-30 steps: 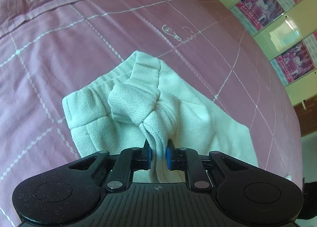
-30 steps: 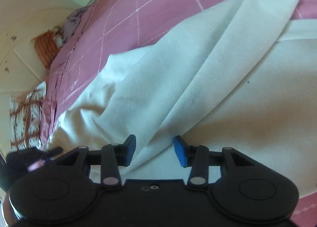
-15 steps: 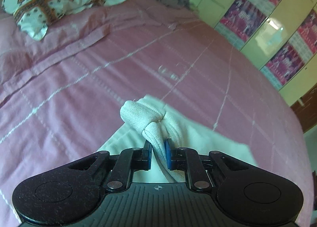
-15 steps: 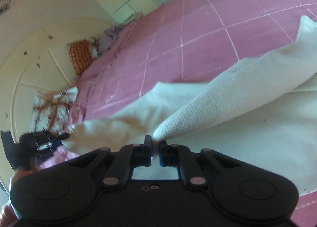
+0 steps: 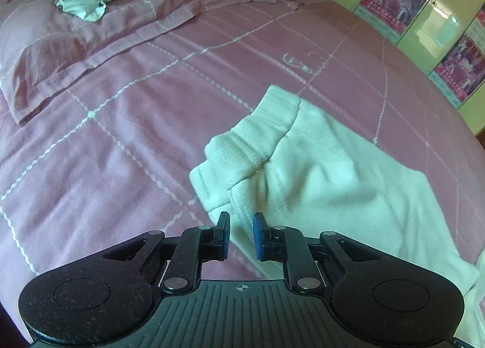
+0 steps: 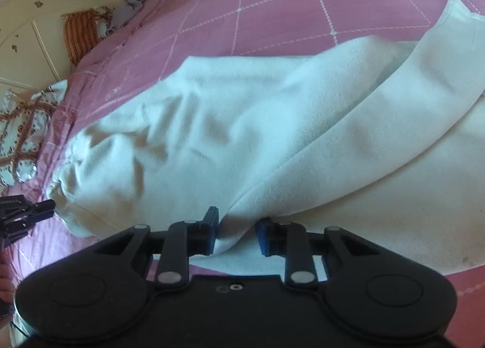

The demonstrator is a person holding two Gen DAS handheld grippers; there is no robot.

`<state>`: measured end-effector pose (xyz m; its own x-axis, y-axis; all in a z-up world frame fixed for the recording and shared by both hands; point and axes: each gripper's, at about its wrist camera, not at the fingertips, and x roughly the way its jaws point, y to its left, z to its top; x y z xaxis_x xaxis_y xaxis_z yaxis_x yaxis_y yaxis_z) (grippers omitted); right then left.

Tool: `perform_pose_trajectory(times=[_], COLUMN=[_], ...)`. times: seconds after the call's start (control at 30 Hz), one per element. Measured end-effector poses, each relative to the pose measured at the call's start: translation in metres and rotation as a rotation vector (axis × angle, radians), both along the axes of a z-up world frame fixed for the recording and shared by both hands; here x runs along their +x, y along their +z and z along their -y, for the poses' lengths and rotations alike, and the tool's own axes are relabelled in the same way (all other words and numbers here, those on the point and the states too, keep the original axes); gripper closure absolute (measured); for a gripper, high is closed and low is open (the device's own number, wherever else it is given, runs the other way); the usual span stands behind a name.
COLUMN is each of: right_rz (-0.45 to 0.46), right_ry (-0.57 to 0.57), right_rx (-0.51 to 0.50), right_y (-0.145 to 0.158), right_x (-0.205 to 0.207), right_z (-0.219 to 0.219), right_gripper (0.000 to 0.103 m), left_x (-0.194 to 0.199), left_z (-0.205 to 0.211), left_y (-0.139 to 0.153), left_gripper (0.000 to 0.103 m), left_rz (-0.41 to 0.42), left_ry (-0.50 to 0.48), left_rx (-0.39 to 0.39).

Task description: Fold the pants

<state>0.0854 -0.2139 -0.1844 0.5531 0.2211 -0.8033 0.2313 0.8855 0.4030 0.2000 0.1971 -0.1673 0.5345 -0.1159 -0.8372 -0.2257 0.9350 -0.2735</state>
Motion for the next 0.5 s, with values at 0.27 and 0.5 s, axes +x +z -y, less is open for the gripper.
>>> perform_pose_trajectory(times=[0.27,0.5], right_rz=[0.029,0.055], right_ry=[0.012,-0.047], right_rx=[0.023,-0.019], right_y=[0.015,0.042], right_x=[-0.017,-0.020], right_z=[0.012,0.050], right_gripper=[0.076,0.067], left_x=[-0.011,-0.011], left_z=[0.042,0.132], left_y=[0.047,0.036], left_gripper=[0.088,0.088], left_rz=[0.096,0.026], left_ry=[-0.115,-0.290], left_rx=[-0.006,-0.057])
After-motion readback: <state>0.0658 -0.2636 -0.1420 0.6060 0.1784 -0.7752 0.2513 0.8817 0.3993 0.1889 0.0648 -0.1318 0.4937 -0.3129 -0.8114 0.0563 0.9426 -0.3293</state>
